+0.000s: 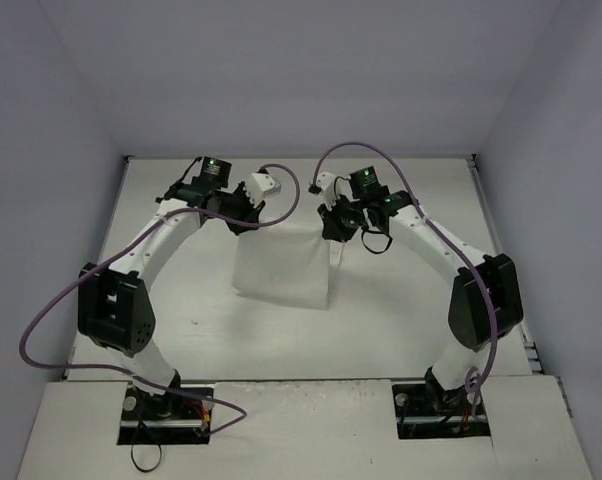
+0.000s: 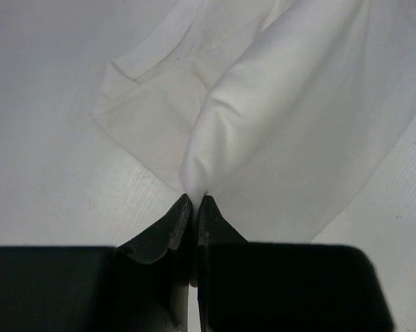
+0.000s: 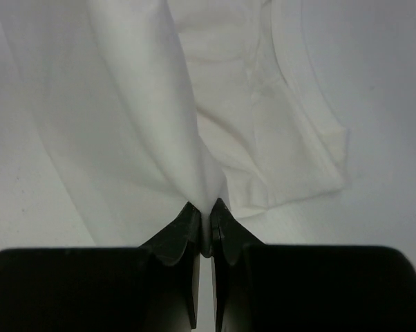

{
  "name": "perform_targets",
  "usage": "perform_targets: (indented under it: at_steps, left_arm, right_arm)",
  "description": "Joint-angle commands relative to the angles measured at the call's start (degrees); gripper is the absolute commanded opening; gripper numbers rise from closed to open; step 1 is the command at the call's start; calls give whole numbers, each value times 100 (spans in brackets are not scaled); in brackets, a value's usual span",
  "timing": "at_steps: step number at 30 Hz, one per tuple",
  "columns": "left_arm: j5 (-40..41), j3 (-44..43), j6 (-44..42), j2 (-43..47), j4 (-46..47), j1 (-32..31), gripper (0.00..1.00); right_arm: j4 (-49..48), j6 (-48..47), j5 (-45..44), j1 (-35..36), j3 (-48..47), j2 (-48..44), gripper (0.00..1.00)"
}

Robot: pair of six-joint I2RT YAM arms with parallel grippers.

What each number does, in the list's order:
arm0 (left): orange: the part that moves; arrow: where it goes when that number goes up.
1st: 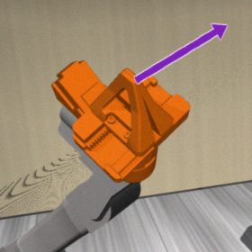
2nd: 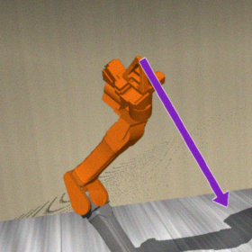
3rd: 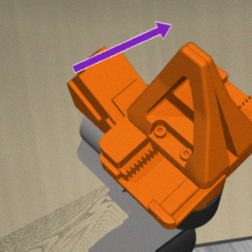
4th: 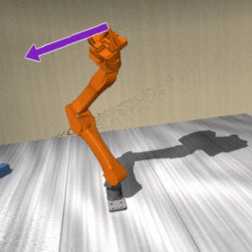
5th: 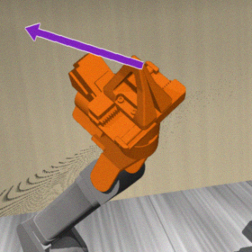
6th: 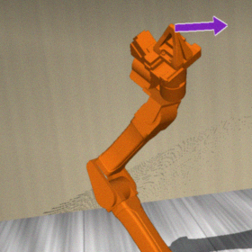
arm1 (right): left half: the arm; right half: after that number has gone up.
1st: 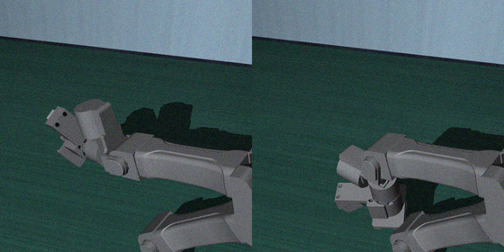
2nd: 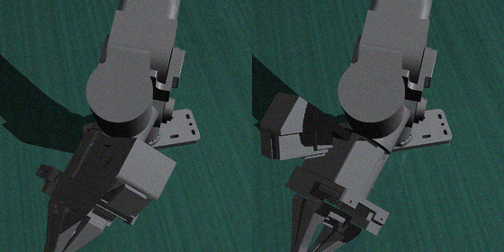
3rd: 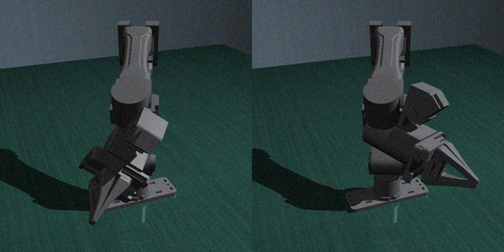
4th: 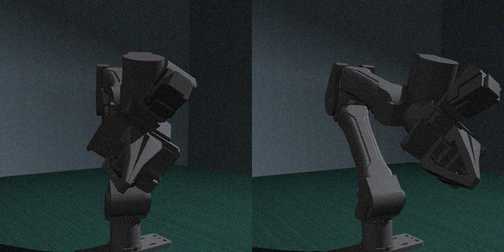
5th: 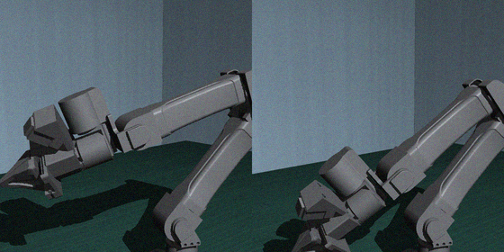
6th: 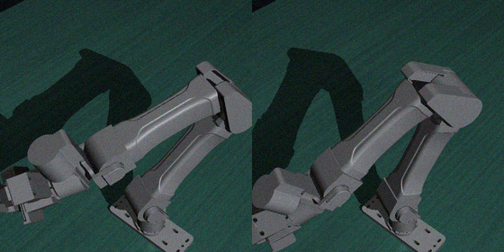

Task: Fold and stack the t-shirts
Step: Smooth out wrinkles on the folded tshirt

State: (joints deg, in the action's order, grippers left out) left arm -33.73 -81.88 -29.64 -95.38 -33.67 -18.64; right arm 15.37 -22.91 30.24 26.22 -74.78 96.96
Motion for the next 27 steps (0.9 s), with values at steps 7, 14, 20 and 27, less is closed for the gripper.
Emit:
perform_targets:
  at_steps: [7, 14, 20, 27]
  left_arm:
    - [-255, -1143, 58, -1322, 330, 60, 1]
    - [277, -1436, 910, -1730, 1887, 53, 3]
    - [657, -1533, 1602, -1923, 2875, 17, 7]
    - [1831, -1711, 2040, -2175, 3167, -117, 72]
  right_arm:
    - [281, -89, -174, -338, -1073, 815, 0]
    - [198, -20, -144, -925, -1364, 1557, 0]
    - [177, 217, -185, -1312, -1787, 1844, 0]
    - [137, 641, -958, -1325, -2259, 2109, 8]
